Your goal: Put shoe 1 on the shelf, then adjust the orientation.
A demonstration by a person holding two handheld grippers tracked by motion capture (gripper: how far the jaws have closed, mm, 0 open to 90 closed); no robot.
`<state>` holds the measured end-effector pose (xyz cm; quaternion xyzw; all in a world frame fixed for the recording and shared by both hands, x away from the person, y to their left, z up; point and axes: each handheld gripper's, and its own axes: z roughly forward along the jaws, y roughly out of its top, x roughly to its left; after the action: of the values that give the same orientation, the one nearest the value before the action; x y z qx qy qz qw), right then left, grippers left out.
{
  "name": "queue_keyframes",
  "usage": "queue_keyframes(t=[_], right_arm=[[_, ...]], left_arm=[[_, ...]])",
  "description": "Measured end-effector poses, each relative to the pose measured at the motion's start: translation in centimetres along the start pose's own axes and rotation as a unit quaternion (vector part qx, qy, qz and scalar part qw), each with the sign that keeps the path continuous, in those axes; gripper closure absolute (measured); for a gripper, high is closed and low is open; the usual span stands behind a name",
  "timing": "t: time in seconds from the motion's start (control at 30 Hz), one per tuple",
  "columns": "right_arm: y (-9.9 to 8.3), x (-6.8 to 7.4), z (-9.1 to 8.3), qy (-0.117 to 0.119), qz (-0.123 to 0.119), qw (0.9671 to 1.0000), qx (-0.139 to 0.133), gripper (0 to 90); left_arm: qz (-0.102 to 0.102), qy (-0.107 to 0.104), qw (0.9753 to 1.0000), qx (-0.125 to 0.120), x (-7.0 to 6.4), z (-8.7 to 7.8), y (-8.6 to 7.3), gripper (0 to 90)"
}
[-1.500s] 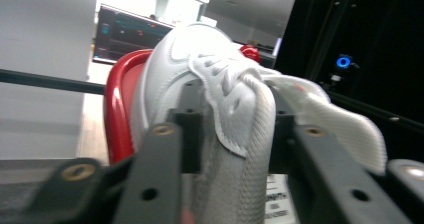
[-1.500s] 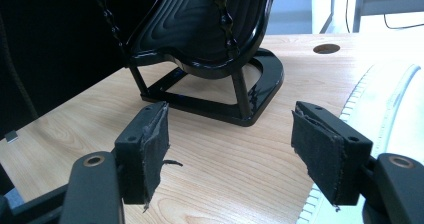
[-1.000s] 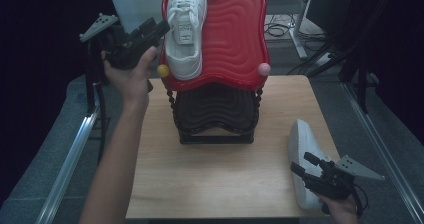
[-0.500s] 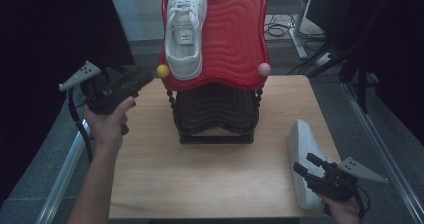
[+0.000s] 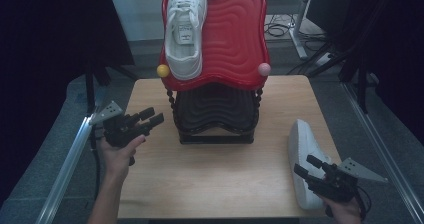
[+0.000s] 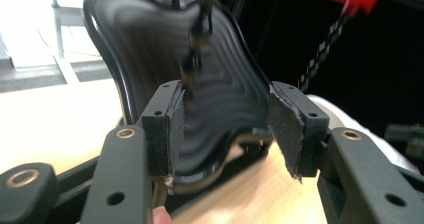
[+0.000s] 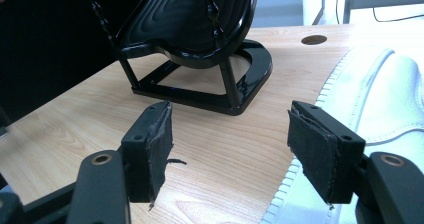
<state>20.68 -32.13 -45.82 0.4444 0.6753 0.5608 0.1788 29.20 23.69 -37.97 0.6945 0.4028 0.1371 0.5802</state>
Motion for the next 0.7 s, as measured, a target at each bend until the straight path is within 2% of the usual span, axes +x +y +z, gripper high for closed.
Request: queue_keyframes(t=[0.13, 0.23, 0.4, 0.47, 0.57, 0.63, 0.7], right_arm=[[0.0, 0.0, 0.0, -0.007, -0.005, 1.0, 0.005, 35.6], [0.0, 0.0, -0.1, -0.015, -0.014, 0.9998, 0.004, 42.0], [0.1, -0.2, -0.5, -0.024, -0.023, 0.9994, 0.007, 48.2], [0.1, -0.4, -0.7, -0.038, -0.022, 0.999, 0.006, 61.4], [0.2, -1.1, -1.3, -0.059, -0.025, 0.9978, 0.015, 73.9], [0.2, -1.8, -1.9, -0.074, -0.029, 0.9965, 0.024, 83.9], [0.2, -2.1, -2.1, -0.079, -0.03, 0.9961, 0.026, 86.6]], left_arm=[[0.003, -0.011, 0.9995, 0.03, 0.1, 0.8, -2.2, 49.6], [0.002, -0.013, 0.9989, 0.045, 0.2, 1.4, -3.7, 49.6], [0.002, 0.007, 0.9979, 0.065, 0.6, 2.1, -6.0, 49.2], [0.002, 0.016, 0.9973, 0.071, 0.7, 2.3, -6.9, 49.2], [0.003, 0.021, 0.9964, 0.082, 0.9, 2.8, -8.0, 48.7], [-0.004, 0.015, 0.9963, 0.084, 1.1, 3.0, -8.6, 48.5], [-0.007, 0.017, 0.9959, 0.088, 1.2, 3.1, -9.1, 48.4]])
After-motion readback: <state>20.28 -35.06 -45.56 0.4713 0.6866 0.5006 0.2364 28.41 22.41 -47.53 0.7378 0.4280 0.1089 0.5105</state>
